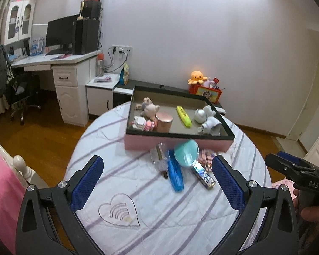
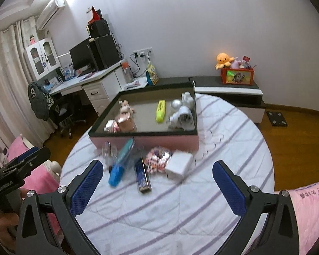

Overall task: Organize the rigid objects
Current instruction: 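Withdraw both tools from the box toward the remaining items, then grasp the clear plastic bottle with the left tool while the right tool grasps the white charger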

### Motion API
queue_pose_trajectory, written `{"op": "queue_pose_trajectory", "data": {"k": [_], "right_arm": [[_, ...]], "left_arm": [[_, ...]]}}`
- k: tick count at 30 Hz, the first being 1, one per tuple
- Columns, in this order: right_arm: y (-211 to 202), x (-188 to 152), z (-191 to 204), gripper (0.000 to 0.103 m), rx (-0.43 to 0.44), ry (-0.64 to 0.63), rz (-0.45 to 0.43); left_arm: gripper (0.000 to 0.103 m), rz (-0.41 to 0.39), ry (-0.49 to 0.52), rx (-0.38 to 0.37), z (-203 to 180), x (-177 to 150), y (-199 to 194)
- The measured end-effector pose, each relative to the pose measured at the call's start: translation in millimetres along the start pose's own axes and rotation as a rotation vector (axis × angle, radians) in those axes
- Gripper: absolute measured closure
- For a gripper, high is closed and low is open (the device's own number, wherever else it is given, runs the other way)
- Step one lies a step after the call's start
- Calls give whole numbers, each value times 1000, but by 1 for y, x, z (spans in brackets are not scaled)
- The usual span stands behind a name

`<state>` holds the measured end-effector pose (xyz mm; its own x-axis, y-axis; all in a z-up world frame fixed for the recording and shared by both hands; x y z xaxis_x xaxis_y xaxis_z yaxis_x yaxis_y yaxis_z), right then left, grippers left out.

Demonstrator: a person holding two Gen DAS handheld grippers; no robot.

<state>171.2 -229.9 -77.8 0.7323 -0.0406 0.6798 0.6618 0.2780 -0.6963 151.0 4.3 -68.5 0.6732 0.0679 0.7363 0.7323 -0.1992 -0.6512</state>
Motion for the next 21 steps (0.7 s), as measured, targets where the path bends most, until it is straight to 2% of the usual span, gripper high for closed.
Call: {"op": "queue_pose_trajectory", "data": {"k": [12,21], "right_arm": [[10,-8,3,0,8,-7,25],[33,-10,0,0,2,2,70]], "left_arm": [[0,29,6,-5,-2,-9,10],[0,88,0,23,4,-13,47]]}}
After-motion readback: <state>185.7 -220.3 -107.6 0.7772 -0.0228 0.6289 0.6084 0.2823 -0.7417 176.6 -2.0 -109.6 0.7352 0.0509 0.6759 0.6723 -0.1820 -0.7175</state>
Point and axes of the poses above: each gripper's, at about its wrist camera, not at the fingertips, and y roughly the way its jaws point, z to its left, x to its top, the point moved 7 cm from there along y, roughly the way its jaws point, and after that the axes turned 6 degrees about z, right-handed, at the moved point
